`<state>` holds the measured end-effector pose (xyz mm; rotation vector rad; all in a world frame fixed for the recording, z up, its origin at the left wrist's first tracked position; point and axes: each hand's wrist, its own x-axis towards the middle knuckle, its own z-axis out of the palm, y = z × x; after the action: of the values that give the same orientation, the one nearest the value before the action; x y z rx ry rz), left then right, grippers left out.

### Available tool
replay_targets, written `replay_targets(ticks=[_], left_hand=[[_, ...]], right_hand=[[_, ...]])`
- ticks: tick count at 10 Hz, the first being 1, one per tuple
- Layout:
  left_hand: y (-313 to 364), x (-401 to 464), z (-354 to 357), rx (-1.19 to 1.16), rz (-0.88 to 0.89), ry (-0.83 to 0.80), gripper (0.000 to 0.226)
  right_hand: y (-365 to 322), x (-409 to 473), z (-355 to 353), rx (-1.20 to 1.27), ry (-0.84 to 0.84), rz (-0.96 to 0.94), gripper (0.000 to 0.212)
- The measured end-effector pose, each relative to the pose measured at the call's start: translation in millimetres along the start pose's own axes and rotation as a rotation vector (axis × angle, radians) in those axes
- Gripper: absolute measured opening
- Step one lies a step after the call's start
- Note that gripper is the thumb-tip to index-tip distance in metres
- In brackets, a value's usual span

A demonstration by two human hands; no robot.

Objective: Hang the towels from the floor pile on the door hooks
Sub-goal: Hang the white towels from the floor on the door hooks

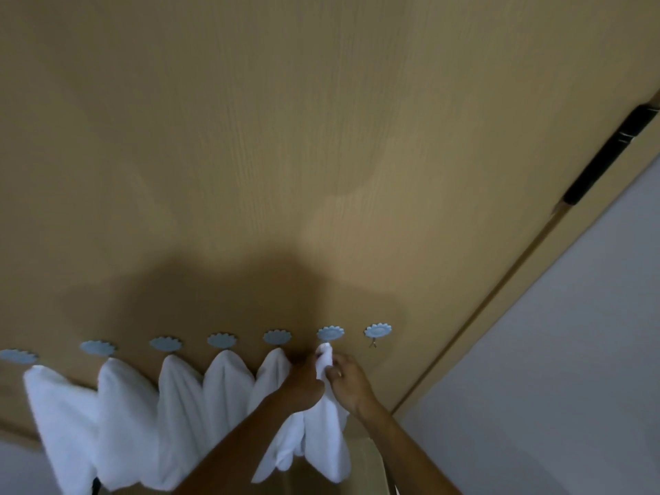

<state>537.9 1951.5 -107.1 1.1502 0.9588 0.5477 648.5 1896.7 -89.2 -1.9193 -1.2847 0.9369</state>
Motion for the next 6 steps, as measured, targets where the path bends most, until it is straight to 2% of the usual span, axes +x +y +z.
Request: replay_targets(ticks=[1,2,3,4,6], left_hand=[[14,-8,-2,0.923,0.134,-0.026,0.030],[17,-15,0,0.972,-0.047,0.014,0.040],[20,-18,2,0.922,-0.066,-0.004,0.028],[18,-20,4,0.927,-0.091,-0.042,0.032],[15,-34,10,1.004,-0.201,0.077,0.042]], right_hand=[[-1,-2,0,-0.017,0.012,0.004,0.021],[0,-5,0,-0.026,0.031,0.001,0.026],[0,-8,0,-0.046,0.023,-0.006,0.027],[1,-9,1,-0.041,0.041,0.021,0.028],[11,-30,-1,-0.084,0.021,0.126,0.046]])
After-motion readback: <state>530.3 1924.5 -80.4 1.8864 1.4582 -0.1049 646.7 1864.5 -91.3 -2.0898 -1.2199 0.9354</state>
